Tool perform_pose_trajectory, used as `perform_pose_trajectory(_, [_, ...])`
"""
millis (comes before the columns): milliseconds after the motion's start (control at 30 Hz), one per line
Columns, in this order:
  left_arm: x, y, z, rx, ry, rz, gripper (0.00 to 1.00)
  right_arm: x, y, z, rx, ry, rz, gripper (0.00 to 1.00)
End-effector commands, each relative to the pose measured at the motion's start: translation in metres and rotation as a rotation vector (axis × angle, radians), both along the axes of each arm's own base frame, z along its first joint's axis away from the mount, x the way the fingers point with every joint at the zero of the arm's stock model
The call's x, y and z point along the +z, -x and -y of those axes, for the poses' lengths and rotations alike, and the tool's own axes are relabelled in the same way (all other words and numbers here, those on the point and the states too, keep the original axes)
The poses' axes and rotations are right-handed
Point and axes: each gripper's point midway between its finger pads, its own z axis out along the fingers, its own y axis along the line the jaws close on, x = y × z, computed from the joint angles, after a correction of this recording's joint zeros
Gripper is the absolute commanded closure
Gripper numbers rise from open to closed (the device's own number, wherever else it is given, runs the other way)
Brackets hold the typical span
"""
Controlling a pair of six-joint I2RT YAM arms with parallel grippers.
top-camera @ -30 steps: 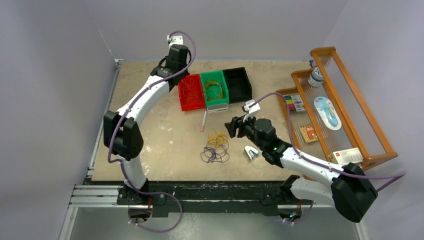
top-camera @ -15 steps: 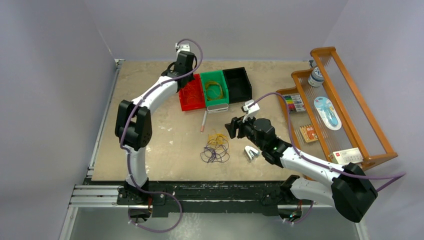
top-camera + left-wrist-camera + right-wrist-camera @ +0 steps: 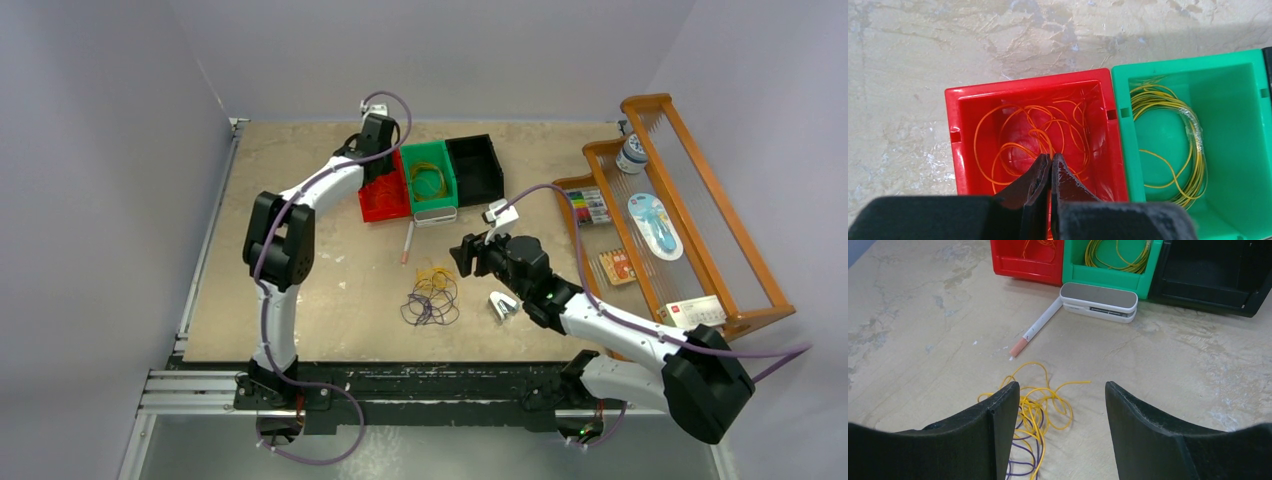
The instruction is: Untangle the cables
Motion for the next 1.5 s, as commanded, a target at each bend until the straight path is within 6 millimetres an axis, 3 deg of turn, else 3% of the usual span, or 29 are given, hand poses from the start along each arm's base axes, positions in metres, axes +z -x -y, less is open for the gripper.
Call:
perform_pose_trajectory(0, [-0.003, -0.009, 0.004, 0.0, 0.034, 0.023, 1.0, 0.025, -0.011, -0.004, -0.025, -0.033, 0.055, 0.34])
perform_pose_trajectory(400, [-0.038, -0.006, 0.002, 0.004, 0.019, -0.04, 1.0, 0.024, -0.011, -0.001, -0.036, -0.029, 0.054, 0.34])
perform_pose_trajectory(667, [-0.048, -0.008, 0.003, -0.003, 0.038, -0.063, 1.0, 0.025, -0.011, 0.002, -0.047, -0.027, 0.06, 0.34])
perform_pose_trajectory(800, [-0.036, -0.008, 0.004, -0.008, 0.052, -0.045, 0.94, 0.025, -0.012, 0.003, -0.05, -0.026, 0.062, 0.34])
perform_pose_trajectory(1400, [0.061, -0.001, -0.002, -0.004, 0.094, 0.107, 0.6, 0.029, -0.014, -0.002, -0.04, -0.032, 0.067, 0.34])
perform_pose_trajectory(1467, [0.07, 0.001, -0.005, 0.002, 0.093, 0.122, 0.52, 0.029, -0.014, -0.002, -0.04, -0.033, 0.069, 0.34])
